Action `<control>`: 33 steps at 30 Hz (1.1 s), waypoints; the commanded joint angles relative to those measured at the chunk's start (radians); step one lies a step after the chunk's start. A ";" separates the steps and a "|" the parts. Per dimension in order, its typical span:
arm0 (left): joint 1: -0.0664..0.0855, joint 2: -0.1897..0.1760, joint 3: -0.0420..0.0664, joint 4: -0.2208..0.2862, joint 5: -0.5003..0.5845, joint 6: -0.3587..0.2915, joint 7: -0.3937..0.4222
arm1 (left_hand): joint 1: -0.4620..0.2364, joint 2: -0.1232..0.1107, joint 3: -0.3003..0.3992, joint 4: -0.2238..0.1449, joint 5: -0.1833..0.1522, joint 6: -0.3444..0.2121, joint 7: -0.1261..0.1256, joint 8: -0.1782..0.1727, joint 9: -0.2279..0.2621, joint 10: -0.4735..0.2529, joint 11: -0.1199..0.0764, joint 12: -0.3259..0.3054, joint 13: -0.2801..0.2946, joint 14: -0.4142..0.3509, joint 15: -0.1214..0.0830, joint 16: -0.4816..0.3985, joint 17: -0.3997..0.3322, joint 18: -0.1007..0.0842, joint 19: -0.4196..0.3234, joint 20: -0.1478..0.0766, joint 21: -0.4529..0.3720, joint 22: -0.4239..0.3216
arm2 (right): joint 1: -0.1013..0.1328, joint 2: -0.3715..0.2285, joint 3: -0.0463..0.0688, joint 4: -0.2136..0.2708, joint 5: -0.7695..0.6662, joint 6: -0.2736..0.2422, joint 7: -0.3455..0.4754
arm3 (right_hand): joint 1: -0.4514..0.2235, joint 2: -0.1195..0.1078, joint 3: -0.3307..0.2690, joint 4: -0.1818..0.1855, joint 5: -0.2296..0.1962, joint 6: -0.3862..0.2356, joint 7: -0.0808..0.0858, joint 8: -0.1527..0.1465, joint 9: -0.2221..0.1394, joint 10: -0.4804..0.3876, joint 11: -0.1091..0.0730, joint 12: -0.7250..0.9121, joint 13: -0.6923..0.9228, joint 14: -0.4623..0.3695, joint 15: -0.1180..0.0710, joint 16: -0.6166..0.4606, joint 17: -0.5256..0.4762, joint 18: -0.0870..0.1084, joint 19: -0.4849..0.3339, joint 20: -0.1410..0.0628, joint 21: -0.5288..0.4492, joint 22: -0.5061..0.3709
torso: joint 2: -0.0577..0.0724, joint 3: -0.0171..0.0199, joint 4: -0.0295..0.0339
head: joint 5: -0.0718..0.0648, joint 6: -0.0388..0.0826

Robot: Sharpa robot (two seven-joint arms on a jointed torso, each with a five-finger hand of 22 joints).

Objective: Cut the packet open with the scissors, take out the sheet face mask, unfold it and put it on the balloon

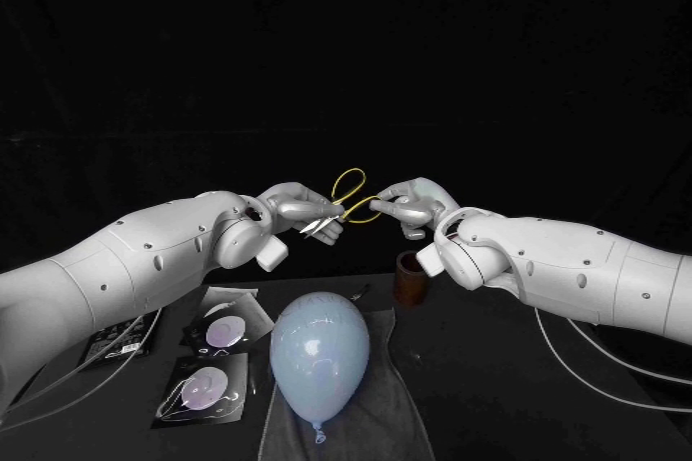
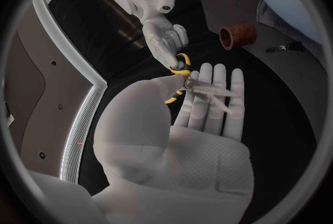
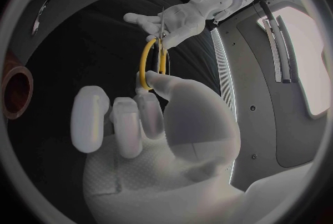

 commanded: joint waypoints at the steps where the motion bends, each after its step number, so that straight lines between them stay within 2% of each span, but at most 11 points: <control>1: 0.001 -0.003 0.001 -0.001 -0.046 -0.033 0.000 | -0.028 -0.062 -0.050 0.023 -0.004 -0.043 0.024 -0.031 -0.018 -0.069 0.024 -0.007 -0.003 -0.051 0.022 -0.027 -0.011 -0.004 -0.022 0.002 -0.012 -0.006 | 0.006 -0.013 0.002 0.002 -0.056 -0.013 -0.025 | 0.000 0.000 0.111 -0.114 0.005 0.005 0.001 0.002 0.000 0.042 -0.001 0.026 0.173 0.099 0.007 0.005 0.232 -0.021 0.009 0.000 0.009 0.012 | 0.000 -0.0001 -0.0006 | -0.001 -0.001; 5: 0.001 -0.005 0.001 -0.004 -0.071 -0.065 -0.005 | -0.043 -0.126 -0.173 0.076 -0.001 -0.121 0.053 -0.082 -0.042 -0.230 0.069 -0.001 -0.002 -0.166 0.067 -0.082 -0.045 -0.043 -0.087 0.003 -0.054 -0.020 | 0.015 -0.025 0.002 0.006 -0.068 -0.016 -0.035 | 0.000 0.000 0.112 -0.117 0.005 0.006 0.001 0.002 0.001 0.045 -0.001 0.032 0.178 0.100 0.007 0.006 0.236 -0.022 0.011 0.001 0.014 0.019 | 0.000 0.0003 -0.0013 | -0.002 -0.002; 6: 0.001 -0.006 0.001 -0.005 -0.074 -0.074 -0.006 | -0.029 -0.120 -0.217 0.094 -0.004 -0.136 0.051 -0.091 -0.047 -0.253 0.082 0.002 0.001 -0.185 0.071 -0.090 -0.054 -0.058 -0.106 0.006 -0.066 -0.019 | 0.018 -0.028 0.002 0.007 -0.071 -0.017 -0.038 | 0.000 0.000 0.112 -0.117 0.005 0.006 0.000 0.002 0.002 0.045 -0.001 0.032 0.178 0.100 0.007 0.006 0.237 -0.022 0.011 0.001 0.014 0.020 | 0.000 0.0005 -0.0009 | -0.002 -0.002; 7: 0.001 -0.007 0.001 -0.006 -0.077 -0.080 -0.007 | 0.007 -0.095 -0.329 0.130 -0.005 -0.160 0.049 -0.105 -0.056 -0.280 0.087 0.005 0.002 -0.214 0.087 -0.100 -0.069 -0.083 -0.137 0.004 -0.087 -0.018 | 0.020 -0.030 0.002 0.008 -0.074 -0.018 -0.041 | 0.000 0.000 0.112 -0.117 0.005 0.006 0.000 0.002 0.002 0.045 -0.001 0.032 0.178 0.100 0.007 0.006 0.237 -0.022 0.011 0.001 0.015 0.020 | -0.001 0.0007 -0.0011 | -0.002 -0.003; 9: 0.001 -0.009 0.001 -0.008 -0.081 -0.091 -0.010 | 0.103 -0.017 -0.658 0.144 0.000 -0.205 0.046 -0.128 -0.077 -0.317 0.102 0.005 0.001 -0.256 0.104 -0.110 -0.096 -0.105 -0.182 0.002 -0.109 -0.019 | 0.025 -0.034 0.002 0.009 -0.079 -0.019 -0.049 | 0.001 -0.001 0.113 -0.119 0.006 0.007 0.000 0.002 0.002 0.045 -0.001 0.032 0.178 0.100 0.007 0.006 0.237 -0.022 0.012 0.001 0.016 0.023 | 0.000 0.0006 -0.0005 | -0.003 -0.003; 11: 0.001 -0.011 0.000 -0.012 -0.087 -0.099 -0.013 | 0.106 -0.052 -0.696 0.157 -0.002 -0.252 0.046 -0.145 -0.103 -0.331 0.109 0.002 0.000 -0.268 0.107 -0.114 -0.104 -0.107 -0.234 0.004 -0.120 -0.024 | 0.029 -0.038 0.002 0.010 -0.086 -0.019 -0.055 | 0.001 -0.001 0.113 -0.120 0.006 0.008 0.000 0.003 0.003 0.045 -0.001 0.033 0.179 0.100 0.007 0.006 0.239 -0.022 0.012 0.001 0.017 0.023 | 0.000 0.0006 -0.0004 | -0.005 -0.003; 12: 0.001 -0.012 0.000 -0.015 -0.090 -0.103 -0.014 | 0.106 -0.100 -0.743 0.159 0.001 -0.301 0.080 -0.164 -0.128 -0.355 0.108 -0.002 -0.001 -0.301 0.110 -0.120 -0.119 -0.110 -0.303 0.006 -0.136 -0.031 | 0.031 -0.040 0.003 0.010 -0.090 -0.018 -0.058 | 0.001 -0.001 0.113 -0.120 0.006 0.008 0.000 0.003 0.003 0.045 -0.001 0.033 0.179 0.100 0.007 0.006 0.239 -0.022 0.012 0.001 0.017 0.023 | 0.000 0.0005 -0.0004 | -0.006 -0.003; 15: 0.001 -0.018 0.000 -0.027 -0.094 -0.122 -0.013 | 0.105 -0.129 -0.771 0.161 0.003 -0.315 0.098 -0.168 -0.136 -0.370 0.112 0.000 0.000 -0.335 0.115 -0.120 -0.135 -0.112 -0.368 0.007 -0.151 -0.036 | 0.037 -0.049 0.003 0.012 -0.108 -0.018 -0.072 | 0.001 -0.001 0.113 -0.121 0.005 0.009 0.000 0.003 0.003 0.047 -0.001 0.037 0.182 0.101 0.007 0.007 0.242 -0.023 0.013 0.001 0.020 0.027 | 0.000 0.0002 -0.0008 | -0.006 -0.003; 19: -0.002 -0.034 0.000 -0.039 -0.085 -0.146 -0.006 | 0.103 -0.127 -0.771 0.161 0.003 -0.302 0.104 -0.163 -0.131 -0.370 0.113 0.003 0.001 -0.327 0.115 -0.117 -0.133 -0.111 -0.361 0.007 -0.150 -0.034 | 0.044 -0.060 0.003 0.008 -0.137 -0.018 -0.090 | 0.001 -0.001 0.114 -0.122 0.005 0.010 -0.001 0.005 0.004 0.049 -0.002 0.040 0.184 0.101 0.007 0.008 0.244 -0.023 0.014 0.001 0.022 0.030 | 0.000 0.0002 -0.0017 | -0.012 -0.005; 25: -0.004 -0.077 0.000 -0.039 -0.051 -0.185 0.002 | 0.101 -0.091 -0.743 0.159 0.001 -0.259 0.108 -0.144 -0.119 -0.354 0.112 0.016 0.003 -0.293 0.111 -0.100 -0.128 -0.109 -0.316 0.006 -0.139 -0.027 | 0.054 -0.082 0.003 0.005 -0.181 -0.011 -0.112 | 0.001 -0.002 0.115 -0.124 0.005 0.012 -0.001 0.006 0.005 0.051 -0.002 0.043 0.187 0.102 0.007 0.008 0.246 -0.024 0.015 0.001 0.024 0.033 | 0.001 0.0008 0.0000 | -0.026 -0.010; 33: -0.008 -0.132 0.000 -0.013 -0.020 -0.210 0.013 | 0.102 -0.056 -0.717 0.158 -0.001 -0.222 0.108 -0.129 -0.110 -0.342 0.110 0.024 0.003 -0.280 0.108 -0.087 -0.133 -0.107 -0.276 0.005 -0.130 -0.022 | 0.062 -0.083 0.003 -0.007 -0.232 0.047 -0.148 | -0.001 -0.002 0.116 -0.124 0.005 0.013 -0.002 0.007 0.007 0.009 -0.002 -0.029 0.133 0.101 0.006 0.007 0.242 -0.022 0.009 0.001 0.018 0.025 | 0.000 0.0004 0.0005 | -0.027 -0.018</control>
